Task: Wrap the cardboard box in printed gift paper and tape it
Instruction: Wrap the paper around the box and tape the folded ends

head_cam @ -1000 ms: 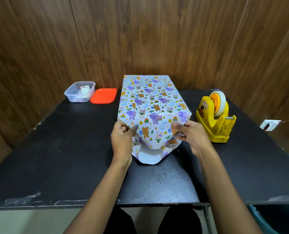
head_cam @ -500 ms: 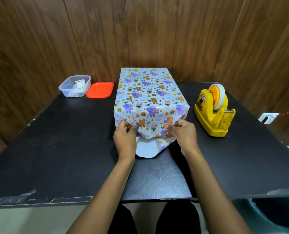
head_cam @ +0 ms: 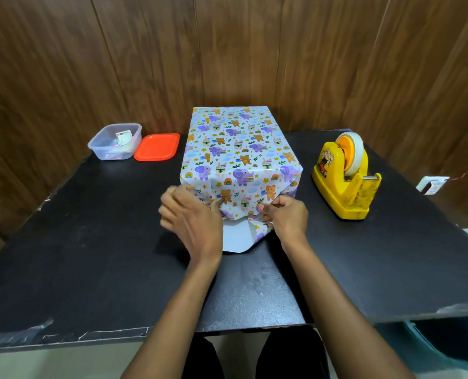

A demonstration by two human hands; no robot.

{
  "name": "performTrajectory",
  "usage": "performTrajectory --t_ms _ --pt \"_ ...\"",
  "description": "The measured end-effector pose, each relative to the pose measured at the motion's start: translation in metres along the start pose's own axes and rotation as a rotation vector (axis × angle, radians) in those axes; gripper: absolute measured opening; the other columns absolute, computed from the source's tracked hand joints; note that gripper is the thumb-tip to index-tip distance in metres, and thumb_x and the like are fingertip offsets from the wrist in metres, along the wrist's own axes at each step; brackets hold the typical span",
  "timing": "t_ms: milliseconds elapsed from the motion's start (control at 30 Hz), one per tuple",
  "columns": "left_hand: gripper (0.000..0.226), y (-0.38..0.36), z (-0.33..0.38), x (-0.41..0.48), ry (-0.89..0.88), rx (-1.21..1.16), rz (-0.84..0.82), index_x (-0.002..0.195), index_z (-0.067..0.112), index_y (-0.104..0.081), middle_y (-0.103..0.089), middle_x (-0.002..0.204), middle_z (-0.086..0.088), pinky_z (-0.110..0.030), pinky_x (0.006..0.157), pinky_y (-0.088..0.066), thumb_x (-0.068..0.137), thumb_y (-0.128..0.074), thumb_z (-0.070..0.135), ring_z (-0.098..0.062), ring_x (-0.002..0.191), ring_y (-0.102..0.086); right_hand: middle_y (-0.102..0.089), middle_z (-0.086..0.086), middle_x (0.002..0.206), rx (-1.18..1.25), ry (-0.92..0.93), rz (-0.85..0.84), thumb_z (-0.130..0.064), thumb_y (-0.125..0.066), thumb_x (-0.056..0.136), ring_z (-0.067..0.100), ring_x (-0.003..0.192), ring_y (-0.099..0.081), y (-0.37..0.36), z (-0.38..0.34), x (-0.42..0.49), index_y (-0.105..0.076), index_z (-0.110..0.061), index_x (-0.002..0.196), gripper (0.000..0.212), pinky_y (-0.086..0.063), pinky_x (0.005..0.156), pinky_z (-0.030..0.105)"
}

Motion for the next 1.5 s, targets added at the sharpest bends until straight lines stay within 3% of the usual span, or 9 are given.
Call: performTrajectory --t_ms 100,233,433,800,1033,1167,1267,1367,1500 --pt "0.088 -0.004 0.023 0.014 -0.506 0.154 0.066 0.123 0.016 -0.033 -0.028 0.129 -0.011 -0.049 0.092 -0.028 0.054 -0.085 0.027 -0.028 0.118 -0.03 -0.061 0.001 0.054 0.002 -0.014 -0.025 -0.003 -0.078 0.071 0.021 0.056 -0.06 0.0 0.0 0.001 -0.057 -0.01 0.053 0.029 -0.057 0.071 0.045" --pt "0.084 -0.032 0.036 0.031 -0.898 0.374 -0.135 0.126 0.015 -0.052 -0.055 0.128 -0.013 -0.05 0.106 -0.029 0.052 -0.087 0.033 -0.03 0.126 -0.047 -0.062 0.003 0.056 -0.027 -0.017 -0.036 -0.004 -0.078 0.071 0.019 0.053 -0.062 0.0 -0.002 0.001 -0.06 -0.001 0.06 0.021 -0.056 0.071 0.045" --pt "0.085 -0.034 0.034 0.032 -0.932 0.324 -0.26 0.117 0.009 -0.062 -0.065 0.112 -0.013 -0.051 0.092 -0.045 0.041 -0.091 0.034 -0.029 0.104 -0.063 -0.068 0.001 0.059 -0.135 -0.016 -0.028 -0.018 -0.079 0.073 0.028 0.066 -0.069 -0.001 0.0 0.005 -0.057 -0.011 0.052 0.031 -0.057 0.073 0.048" --pt "0.095 -0.036 0.031 0.035 -1.009 0.306 -0.298 0.121 0.011 -0.048 -0.062 0.114 -0.012 -0.042 0.084 -0.048 0.042 -0.089 0.044 -0.03 0.102 -0.062 -0.068 0.006 0.097 -0.966 0.234 0.001 -0.055 -0.055 0.087 0.026 0.095 -0.061 0.01 -0.024 -0.003 -0.069 -0.015 0.097 0.044 -0.037 0.067 0.028" --pt "0.094 -0.037 0.032 0.035 -0.995 0.33 -0.307 0.119 0.01 -0.054 -0.063 0.113 -0.012 -0.042 0.082 -0.049 0.039 -0.091 0.043 -0.03 0.1 -0.063 -0.061 0.002 0.072 -0.66 0.24 -0.091 -0.039 -0.065 0.084 0.022 0.072 -0.055 0.036 -0.045 0.001 -0.058 -0.011 0.065 0.034 -0.033 0.055 0.029" --pt "0.091 -0.036 0.034 0.034 -1.002 0.317 -0.295 0.117 0.007 -0.059 -0.064 0.111 -0.014 -0.043 0.081 -0.049 0.037 -0.092 0.038 -0.031 0.098 -0.064 -0.064 0.009 0.099 -0.722 0.372 0.315 -0.031 -0.053 0.092 0.027 0.101 -0.052 0.102 -0.095 0.008 -0.067 -0.007 0.093 0.028 -0.038 0.073 0.034" --pt "0.09 -0.036 0.033 0.034 -0.991 0.316 -0.303 0.116 0.006 -0.061 -0.064 0.111 -0.015 -0.043 0.081 -0.049 0.037 -0.093 0.036 -0.032 0.097 -0.064 -0.052 0.016 0.128 -0.933 0.092 0.433 -0.037 -0.045 0.096 0.034 0.125 -0.038 0.146 -0.088 0.031 -0.059 -0.004 0.12 0.043 -0.033 0.098 0.044" --pt "0.091 -0.035 0.034 0.035 -0.983 0.312 -0.321 0.116 0.006 -0.06 -0.064 0.111 -0.015 -0.044 0.081 -0.049 0.037 -0.093 0.035 -0.032 0.096 -0.064 -0.054 0.015 0.125 -0.528 -0.203 0.191 -0.029 -0.055 0.094 0.031 0.118 -0.048 0.157 -0.069 0.047 -0.053 0.002 0.125 0.043 -0.041 0.092 0.039" --pt "0.091 -0.035 0.034 0.035 -0.982 0.315 -0.325 0.116 0.007 -0.06 -0.064 0.111 -0.015 -0.043 0.08 -0.049 0.036 -0.093 0.036 -0.032 0.096 -0.064 -0.061 0.01 0.105 -0.111 -0.233 0.174 -0.006 -0.066 0.083 0.019 0.096 -0.056 0.16 -0.07 0.049 -0.06 0.003 0.115 0.034 -0.041 0.081 0.033"
Point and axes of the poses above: each hand's wrist, its own x-axis towards the middle knuckle, its own y-axis out of the back of the hand, z = x × y, the point moved 6 cm from there along x, towards the middle knuckle
